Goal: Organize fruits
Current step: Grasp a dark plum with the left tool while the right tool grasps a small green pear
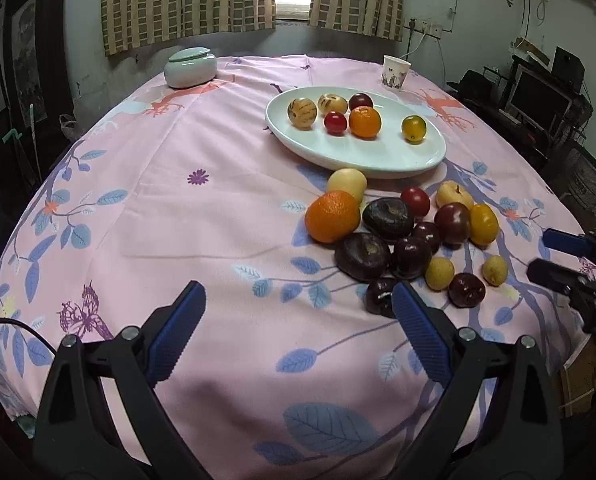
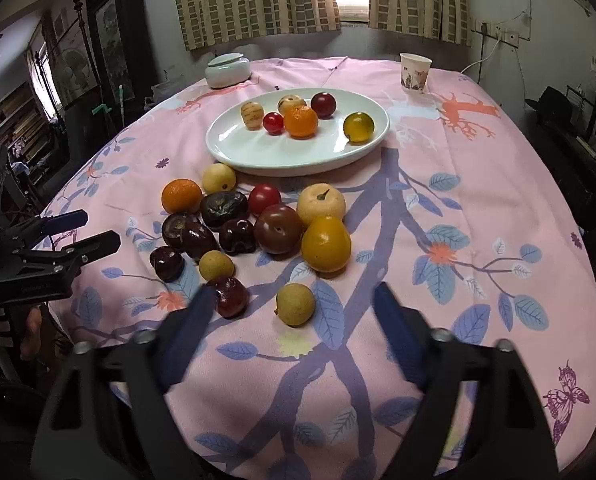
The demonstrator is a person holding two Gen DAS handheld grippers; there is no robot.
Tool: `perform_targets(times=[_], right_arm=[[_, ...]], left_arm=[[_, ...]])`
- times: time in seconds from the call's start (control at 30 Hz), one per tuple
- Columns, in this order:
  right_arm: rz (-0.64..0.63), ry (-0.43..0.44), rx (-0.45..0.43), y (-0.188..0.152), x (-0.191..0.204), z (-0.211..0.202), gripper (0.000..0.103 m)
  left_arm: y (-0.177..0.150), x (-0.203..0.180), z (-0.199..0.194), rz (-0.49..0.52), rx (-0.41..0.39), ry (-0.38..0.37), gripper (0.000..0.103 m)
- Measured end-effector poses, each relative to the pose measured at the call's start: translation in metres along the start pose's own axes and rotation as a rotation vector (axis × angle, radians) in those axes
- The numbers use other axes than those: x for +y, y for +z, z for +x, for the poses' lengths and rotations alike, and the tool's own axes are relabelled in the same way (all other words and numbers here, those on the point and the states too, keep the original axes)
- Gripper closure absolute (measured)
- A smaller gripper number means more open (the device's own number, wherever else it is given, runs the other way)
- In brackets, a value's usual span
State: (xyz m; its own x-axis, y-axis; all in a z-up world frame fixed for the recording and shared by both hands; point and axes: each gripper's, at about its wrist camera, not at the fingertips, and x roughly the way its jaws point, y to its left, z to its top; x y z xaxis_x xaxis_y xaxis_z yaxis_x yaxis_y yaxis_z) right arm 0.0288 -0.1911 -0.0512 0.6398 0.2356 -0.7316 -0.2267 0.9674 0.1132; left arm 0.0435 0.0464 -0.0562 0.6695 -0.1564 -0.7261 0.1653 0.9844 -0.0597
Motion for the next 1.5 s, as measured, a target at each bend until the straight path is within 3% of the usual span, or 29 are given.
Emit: perform_targets(times=[0.1, 0.23, 0.3, 0.67, 0.73, 0.8, 0.87, 0.93, 0.97, 1.13, 1.33, 1.5], right_arm=[[0.025, 0.027, 0.039, -0.004, -0.002, 0.015, 0.055], [0.015, 0.033, 0.079, -0.010, 0.001, 0.033, 0.059], [0.006, 0.020, 0.100, -0.012, 0.001, 0.044, 0.074], [0.041, 0.028, 0.056, -0.013, -0.001, 0.025, 0.075], [0.050, 0.028, 0.047, -0.013, -0.004, 0.023, 0.075], [0.066, 0.033, 0.046, -0.014, -0.008, 0.023, 0.075], [0.077, 0.037, 0.049, -0.014, -0.010, 0.024, 0.075], [0.076, 0.038, 0.047, -0.013, -0.010, 0.024, 0.075], [0.074, 0.039, 0.044, -0.013, -0.010, 0.023, 0.075], [0.065, 0.043, 0.031, -0.012, -0.007, 0.021, 0.075], [0.082, 0.021, 0.102, -0.018, -0.009, 0.035, 0.075], [0.080, 0.011, 0.076, -0.006, -0.012, 0.045, 0.075]], left_arm=[[-0.008, -0.002, -0.004, 0.003, 0.002, -0.010, 0.007], [-0.011, -0.008, -0.005, 0.012, 0.009, -0.022, 0.007], [-0.011, -0.012, -0.002, 0.020, 0.014, -0.030, 0.007], [-0.017, -0.040, 0.032, 0.095, 0.041, -0.030, 0.007], [-0.017, -0.044, 0.038, 0.102, 0.039, -0.014, 0.011], [-0.017, -0.047, 0.047, 0.111, 0.060, -0.025, 0.036], [-0.016, -0.049, 0.048, 0.111, 0.044, -0.023, 0.040], [-0.016, -0.051, 0.047, 0.117, 0.036, -0.045, 0.052], [-0.015, -0.051, 0.045, 0.116, 0.037, -0.077, 0.071], [-0.014, -0.054, 0.036, 0.124, 0.023, -0.068, 0.071], [-0.016, -0.052, 0.031, 0.114, 0.023, -0.069, 0.071], [-0.016, -0.052, 0.028, 0.113, 0.018, -0.079, 0.071]])
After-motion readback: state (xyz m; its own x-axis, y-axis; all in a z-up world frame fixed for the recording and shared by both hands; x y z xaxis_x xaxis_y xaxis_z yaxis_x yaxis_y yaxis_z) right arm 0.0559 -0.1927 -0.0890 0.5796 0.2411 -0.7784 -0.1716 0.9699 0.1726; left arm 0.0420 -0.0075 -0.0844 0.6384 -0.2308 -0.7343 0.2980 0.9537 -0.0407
